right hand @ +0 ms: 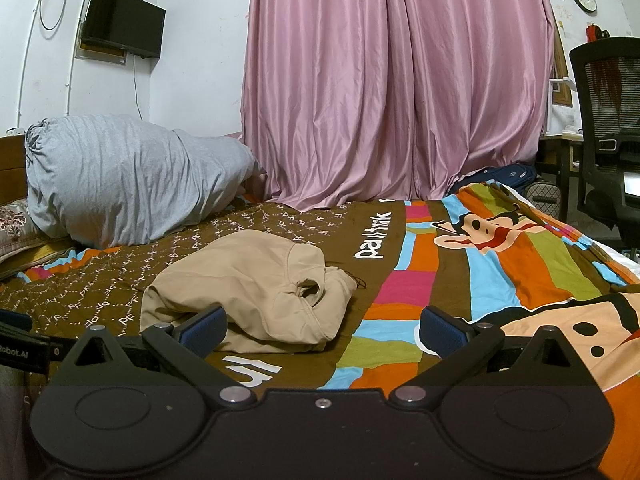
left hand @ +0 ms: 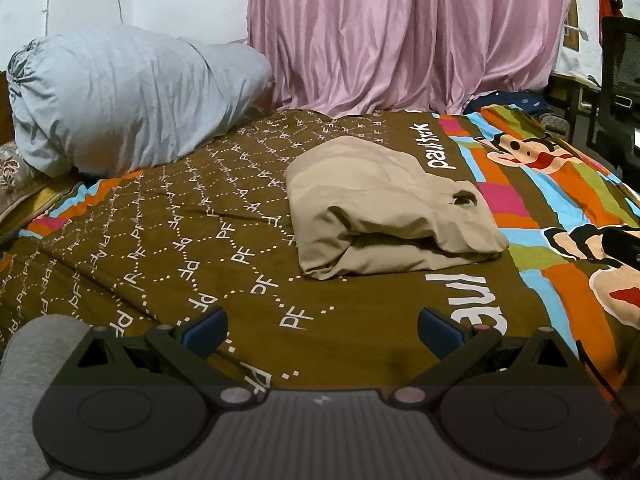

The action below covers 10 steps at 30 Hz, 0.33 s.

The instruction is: Fold large clothes

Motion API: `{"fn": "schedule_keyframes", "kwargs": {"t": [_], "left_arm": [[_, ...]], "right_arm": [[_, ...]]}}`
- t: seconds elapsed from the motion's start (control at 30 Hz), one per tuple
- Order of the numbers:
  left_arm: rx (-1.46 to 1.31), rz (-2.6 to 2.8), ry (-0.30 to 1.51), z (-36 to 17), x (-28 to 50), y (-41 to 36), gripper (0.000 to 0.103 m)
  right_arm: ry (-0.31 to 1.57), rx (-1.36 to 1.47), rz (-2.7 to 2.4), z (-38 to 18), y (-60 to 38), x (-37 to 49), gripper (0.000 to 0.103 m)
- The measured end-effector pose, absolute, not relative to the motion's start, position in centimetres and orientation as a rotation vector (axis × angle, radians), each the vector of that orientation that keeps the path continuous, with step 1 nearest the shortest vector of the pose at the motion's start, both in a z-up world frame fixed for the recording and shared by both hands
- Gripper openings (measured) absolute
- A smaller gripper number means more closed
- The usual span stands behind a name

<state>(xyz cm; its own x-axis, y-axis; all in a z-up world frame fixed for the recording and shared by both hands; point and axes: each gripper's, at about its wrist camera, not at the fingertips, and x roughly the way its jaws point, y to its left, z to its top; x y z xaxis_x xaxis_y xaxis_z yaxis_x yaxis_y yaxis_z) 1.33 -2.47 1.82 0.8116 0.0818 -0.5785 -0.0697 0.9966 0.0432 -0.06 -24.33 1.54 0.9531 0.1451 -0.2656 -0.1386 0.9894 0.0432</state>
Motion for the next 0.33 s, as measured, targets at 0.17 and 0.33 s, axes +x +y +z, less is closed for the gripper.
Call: {"fn": "schedule_keyframes", "kwargs": {"t": [0.17, 0.33], "left_arm": [[0.022, 0.081, 0.619, 1.8, 1.35, -2.42, 0.103], [0.032, 0.084, 0.618, 1.72, 1.39, -2.47, 0.103]], "right_arm": [[0.272, 0.024, 0.144, 1.55, -24.33, -0.06, 0.102], [0.273, 0.026, 0.144, 1.56, -24.33, -0.05, 0.102]]}}
